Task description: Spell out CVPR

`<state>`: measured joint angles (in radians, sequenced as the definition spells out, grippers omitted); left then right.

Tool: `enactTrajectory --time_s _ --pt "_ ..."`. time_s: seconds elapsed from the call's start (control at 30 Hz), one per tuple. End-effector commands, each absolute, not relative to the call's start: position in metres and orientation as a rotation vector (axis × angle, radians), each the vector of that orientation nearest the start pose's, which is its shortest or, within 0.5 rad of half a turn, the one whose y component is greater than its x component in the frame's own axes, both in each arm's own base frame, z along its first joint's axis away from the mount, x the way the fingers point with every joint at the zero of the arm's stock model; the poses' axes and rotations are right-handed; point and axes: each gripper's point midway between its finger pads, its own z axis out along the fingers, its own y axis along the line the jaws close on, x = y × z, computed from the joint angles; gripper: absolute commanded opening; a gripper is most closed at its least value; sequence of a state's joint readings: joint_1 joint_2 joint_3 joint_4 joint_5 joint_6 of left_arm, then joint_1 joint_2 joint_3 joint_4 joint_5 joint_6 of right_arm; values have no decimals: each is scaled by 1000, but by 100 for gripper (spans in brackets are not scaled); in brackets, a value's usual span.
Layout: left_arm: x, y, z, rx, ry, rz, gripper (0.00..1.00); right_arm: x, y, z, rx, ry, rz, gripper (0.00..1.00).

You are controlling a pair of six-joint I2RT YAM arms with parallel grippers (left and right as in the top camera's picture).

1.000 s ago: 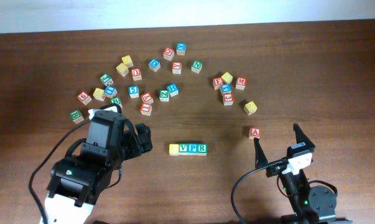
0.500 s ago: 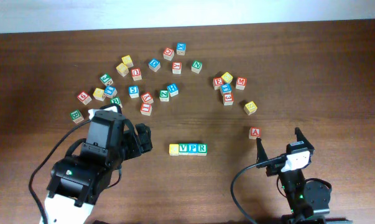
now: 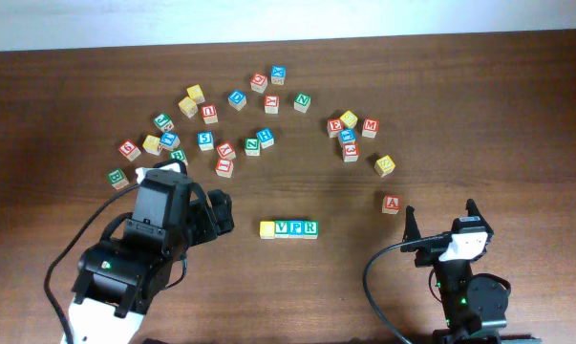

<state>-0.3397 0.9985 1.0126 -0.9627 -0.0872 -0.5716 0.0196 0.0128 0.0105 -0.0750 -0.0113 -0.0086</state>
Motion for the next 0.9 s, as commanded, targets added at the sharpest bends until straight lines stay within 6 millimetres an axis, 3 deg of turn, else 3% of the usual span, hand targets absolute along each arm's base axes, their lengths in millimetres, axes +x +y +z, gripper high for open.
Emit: enactTrajectory --time_s 0.0,0.37,0.47,0.57,0.7,0.73,0.87 --pt "256 -71 203 -338 2500 -244 99 246 2 155 -20 1651 -10 98" --pt "256 -71 203 -338 2499 -244 99 246 2 155 -20 1651 -10 98" --pt "240 -65 192 -342 2576 -200 99 246 2 155 -20 1651 -10 99" --pt "239 -62 187 -338 2590 -180 99 246 2 155 -20 1651 -9 98" --pt "252 -65 190 -61 2475 -275 99 246 2 155 -20 1651 -10 98" --pt "251 -70 193 59 2392 -342 99 246 2 155 -20 1651 -10 98" --pt "236 -62 194 173 2210 -301 99 246 2 155 -20 1651 -10 98"
